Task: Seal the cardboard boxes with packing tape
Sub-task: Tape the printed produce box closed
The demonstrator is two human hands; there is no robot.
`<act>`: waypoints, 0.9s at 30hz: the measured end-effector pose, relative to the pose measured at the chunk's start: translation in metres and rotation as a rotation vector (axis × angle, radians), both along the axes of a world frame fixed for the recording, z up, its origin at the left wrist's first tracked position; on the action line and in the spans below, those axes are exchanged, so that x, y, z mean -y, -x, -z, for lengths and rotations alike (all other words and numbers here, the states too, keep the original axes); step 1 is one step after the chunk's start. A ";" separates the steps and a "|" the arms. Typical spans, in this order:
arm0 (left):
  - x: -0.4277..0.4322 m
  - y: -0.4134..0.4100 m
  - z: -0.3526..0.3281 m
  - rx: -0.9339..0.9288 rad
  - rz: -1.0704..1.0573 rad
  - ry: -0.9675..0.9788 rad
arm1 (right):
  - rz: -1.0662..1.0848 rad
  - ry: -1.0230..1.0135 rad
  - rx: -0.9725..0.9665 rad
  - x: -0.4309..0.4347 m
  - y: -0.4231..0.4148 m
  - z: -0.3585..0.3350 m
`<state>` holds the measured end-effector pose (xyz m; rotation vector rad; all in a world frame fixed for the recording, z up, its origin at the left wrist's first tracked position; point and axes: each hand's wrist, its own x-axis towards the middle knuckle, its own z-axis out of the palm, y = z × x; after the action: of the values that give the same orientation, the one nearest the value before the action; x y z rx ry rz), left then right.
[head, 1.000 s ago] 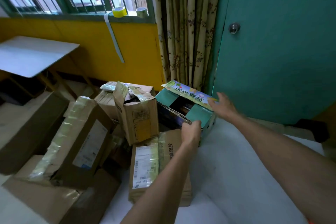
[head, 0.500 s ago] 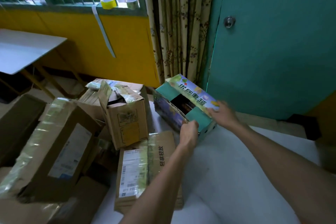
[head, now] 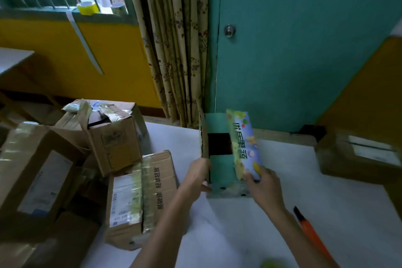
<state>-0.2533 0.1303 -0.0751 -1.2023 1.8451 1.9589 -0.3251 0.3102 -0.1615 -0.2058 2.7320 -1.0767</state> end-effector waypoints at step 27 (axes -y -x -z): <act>0.003 -0.033 0.043 -0.120 -0.044 0.507 | -0.049 0.104 0.203 -0.019 0.124 -0.003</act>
<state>-0.2206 0.1269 -0.1181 -1.2763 2.4974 1.6636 -0.4495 0.3295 -0.1585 -0.1681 2.4825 -1.1589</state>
